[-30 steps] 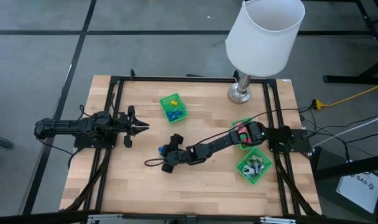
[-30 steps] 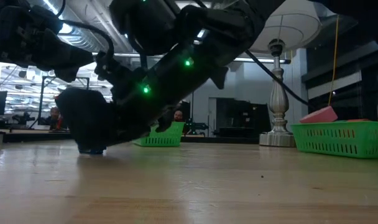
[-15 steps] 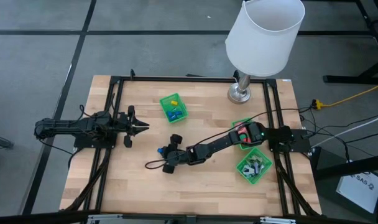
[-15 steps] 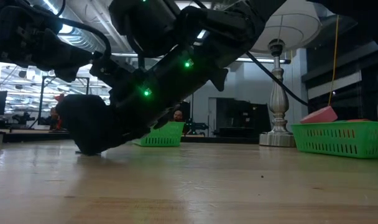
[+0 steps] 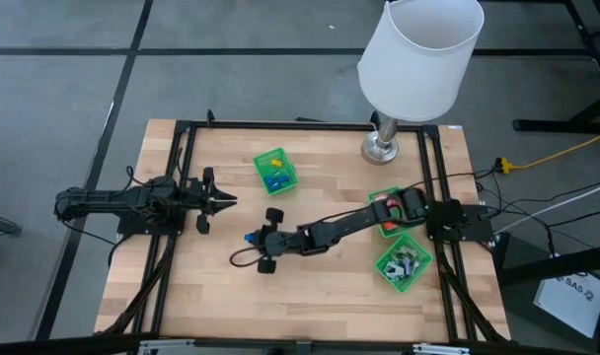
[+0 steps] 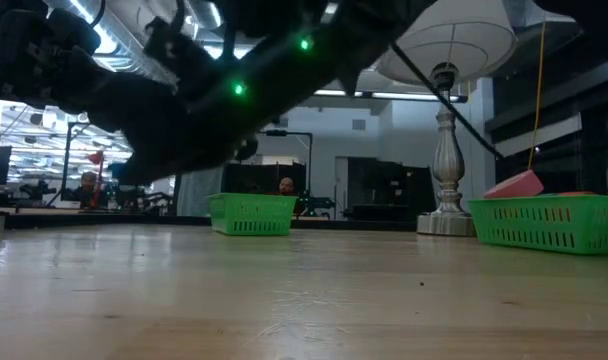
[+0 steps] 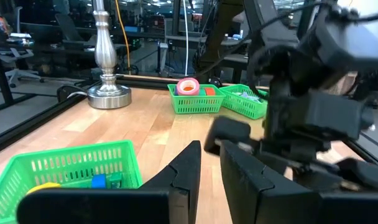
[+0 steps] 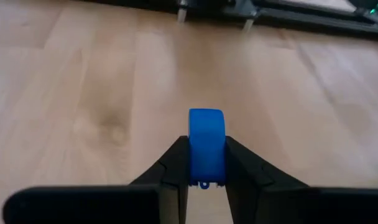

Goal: Pick and place Stapler, Stapler remover, tape
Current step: Put the blue stapler into the top left green bin

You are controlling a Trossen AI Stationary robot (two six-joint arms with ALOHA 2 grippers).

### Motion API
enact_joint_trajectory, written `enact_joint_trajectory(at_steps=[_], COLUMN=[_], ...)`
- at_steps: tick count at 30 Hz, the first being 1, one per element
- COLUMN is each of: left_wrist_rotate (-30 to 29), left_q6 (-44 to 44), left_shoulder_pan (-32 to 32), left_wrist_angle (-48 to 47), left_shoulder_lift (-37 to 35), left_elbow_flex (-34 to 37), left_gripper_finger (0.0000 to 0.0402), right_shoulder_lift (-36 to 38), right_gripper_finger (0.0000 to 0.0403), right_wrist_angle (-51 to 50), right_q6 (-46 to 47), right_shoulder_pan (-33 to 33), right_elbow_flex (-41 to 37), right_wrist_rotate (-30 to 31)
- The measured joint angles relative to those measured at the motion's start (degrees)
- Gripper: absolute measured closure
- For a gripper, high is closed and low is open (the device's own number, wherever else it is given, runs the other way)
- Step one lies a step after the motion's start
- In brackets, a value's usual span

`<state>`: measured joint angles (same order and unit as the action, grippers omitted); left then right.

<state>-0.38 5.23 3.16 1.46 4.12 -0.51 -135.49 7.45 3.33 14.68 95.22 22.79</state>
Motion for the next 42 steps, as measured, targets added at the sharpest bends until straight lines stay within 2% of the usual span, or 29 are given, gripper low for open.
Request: enact_joint_trajectory(at_steps=[13, 21, 28, 39, 42], left_wrist_rotate=[0.0, 0.0, -0.02, 0.0, 0.0], left_q6=[0.0, 0.0, 0.0, 0.0, 0.0], left_shoulder_pan=[0.0, 0.0, 0.0, 0.0, 0.0], left_wrist_angle=[0.01, 0.01, -0.01, 0.01, 0.01], left_shoulder_lift=[0.02, 0.0, 0.0, 0.02, 0.01], left_elbow_flex=[0.02, 0.01, 0.02, 0.02, 0.01], left_gripper_finger=[0.0343, 0.0343, 0.0343, 0.0343, 0.0343], right_shoulder_lift=[10.14, 15.42, 16.16, 16.16, 16.16], right_gripper_finger=[0.0329, 0.0328, 0.0328, 0.0323, 0.0316], right_wrist_angle=[-15.33, -19.96, -22.51, -24.59, -24.61], right_q6=[-9.44, -12.69, -11.11, -9.87, -11.52], right_shoulder_pan=[-3.62, -7.67, -14.05, -21.54, -22.57], right_elbow_flex=[0.0, 0.02, 0.02, 0.02, 0.02], right_wrist_rotate=[-0.03, 0.07, -0.06, -7.66, -8.05])
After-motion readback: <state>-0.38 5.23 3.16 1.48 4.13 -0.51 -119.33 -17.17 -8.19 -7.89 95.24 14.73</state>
